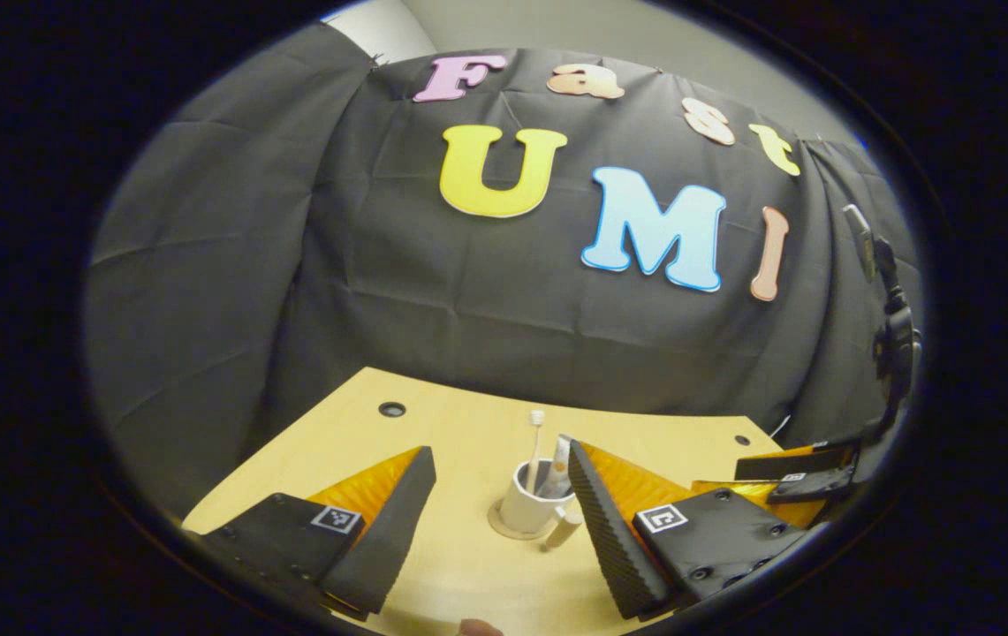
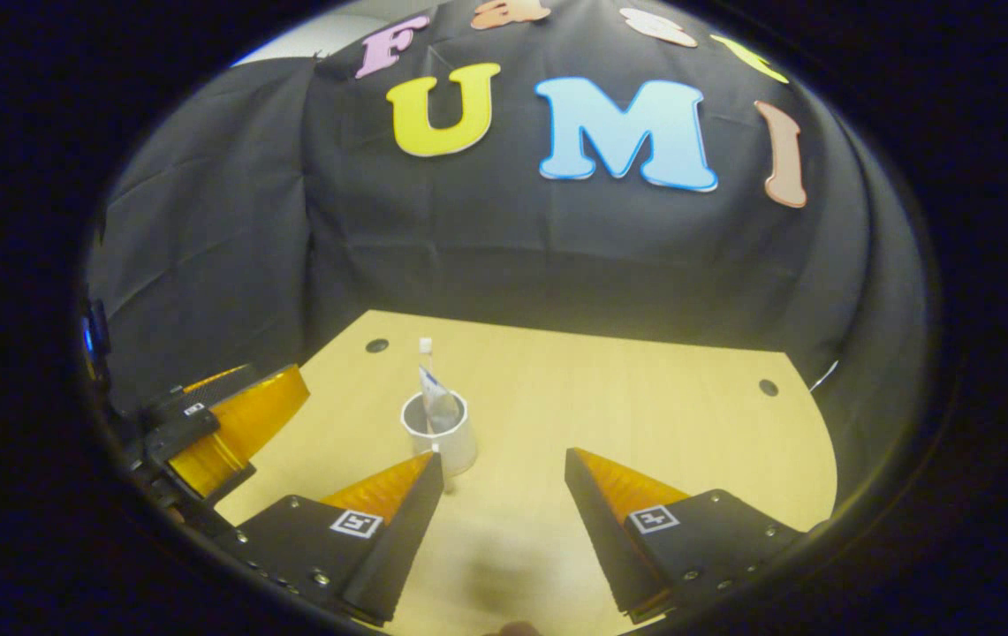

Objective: Put the toothbrush and toothpaste on the desktop into the cup, then pick up the cup and place it on the coaster on the desktop.

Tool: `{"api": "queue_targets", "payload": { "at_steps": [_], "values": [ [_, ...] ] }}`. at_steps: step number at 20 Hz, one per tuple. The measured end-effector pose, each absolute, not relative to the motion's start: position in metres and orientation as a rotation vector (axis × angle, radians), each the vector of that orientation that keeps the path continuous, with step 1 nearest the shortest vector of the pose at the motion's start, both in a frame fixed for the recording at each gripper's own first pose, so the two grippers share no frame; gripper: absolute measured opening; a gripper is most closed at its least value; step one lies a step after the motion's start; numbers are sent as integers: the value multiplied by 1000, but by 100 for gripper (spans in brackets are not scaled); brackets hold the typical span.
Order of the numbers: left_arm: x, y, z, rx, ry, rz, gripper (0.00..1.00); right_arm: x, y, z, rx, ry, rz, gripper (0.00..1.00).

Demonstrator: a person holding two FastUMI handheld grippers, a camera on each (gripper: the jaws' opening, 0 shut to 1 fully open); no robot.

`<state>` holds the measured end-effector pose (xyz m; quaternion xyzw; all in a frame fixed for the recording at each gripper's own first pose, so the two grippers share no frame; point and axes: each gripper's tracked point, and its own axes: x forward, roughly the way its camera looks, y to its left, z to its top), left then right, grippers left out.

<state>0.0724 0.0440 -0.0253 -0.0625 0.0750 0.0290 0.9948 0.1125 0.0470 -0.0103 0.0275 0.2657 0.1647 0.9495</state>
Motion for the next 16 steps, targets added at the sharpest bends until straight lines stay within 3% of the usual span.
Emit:
{"api": "queue_targets", "payload": {
  "at_steps": [10,16],
  "values": [
    [63,4,8,-83,88,20,97,87,-14,61,84,236,233,85],
    [59,-2,12,-79,79,15,100,78,-36,67,120,187,169,85]
  ]
}}
